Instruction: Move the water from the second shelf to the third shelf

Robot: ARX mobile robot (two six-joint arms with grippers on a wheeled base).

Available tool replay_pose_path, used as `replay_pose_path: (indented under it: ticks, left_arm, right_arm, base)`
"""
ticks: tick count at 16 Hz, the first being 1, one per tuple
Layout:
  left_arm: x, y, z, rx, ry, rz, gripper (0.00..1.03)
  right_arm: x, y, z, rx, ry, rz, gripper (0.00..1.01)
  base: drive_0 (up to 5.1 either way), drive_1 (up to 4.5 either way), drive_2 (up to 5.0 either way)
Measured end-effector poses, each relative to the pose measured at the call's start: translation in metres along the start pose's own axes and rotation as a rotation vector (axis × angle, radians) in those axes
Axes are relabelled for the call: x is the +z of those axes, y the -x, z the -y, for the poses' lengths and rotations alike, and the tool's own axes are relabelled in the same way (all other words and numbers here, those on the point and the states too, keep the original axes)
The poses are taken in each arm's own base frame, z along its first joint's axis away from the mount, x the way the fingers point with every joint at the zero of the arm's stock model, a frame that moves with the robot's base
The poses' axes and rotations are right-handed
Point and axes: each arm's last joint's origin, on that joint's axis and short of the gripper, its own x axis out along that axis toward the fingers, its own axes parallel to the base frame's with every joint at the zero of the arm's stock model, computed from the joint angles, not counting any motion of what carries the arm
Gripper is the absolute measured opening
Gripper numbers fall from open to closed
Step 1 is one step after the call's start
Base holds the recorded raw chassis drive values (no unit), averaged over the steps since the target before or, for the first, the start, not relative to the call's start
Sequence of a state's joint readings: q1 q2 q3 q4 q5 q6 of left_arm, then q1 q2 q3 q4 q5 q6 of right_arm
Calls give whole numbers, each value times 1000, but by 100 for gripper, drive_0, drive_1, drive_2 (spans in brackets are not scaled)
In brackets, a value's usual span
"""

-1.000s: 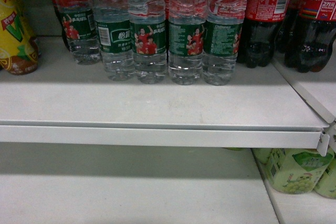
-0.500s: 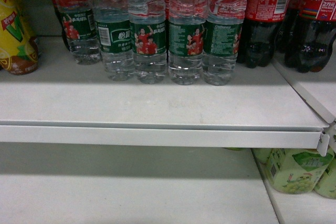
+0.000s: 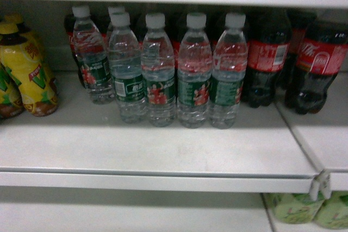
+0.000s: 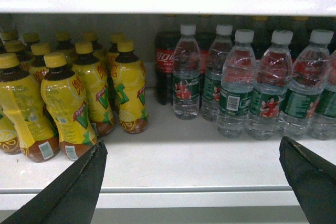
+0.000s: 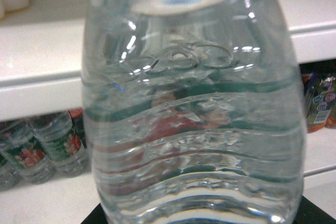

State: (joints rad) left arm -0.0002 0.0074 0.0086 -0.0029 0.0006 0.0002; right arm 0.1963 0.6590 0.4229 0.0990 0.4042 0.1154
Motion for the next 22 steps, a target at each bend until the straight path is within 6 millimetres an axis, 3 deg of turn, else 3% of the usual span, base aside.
replay_pose_path:
  ticks: [22]
  left_arm:
    - [0,0,0,1,0,1,98]
  right_arm:
    - [1,0,0,0,-1,3,42]
  base:
    - [0,0,0]
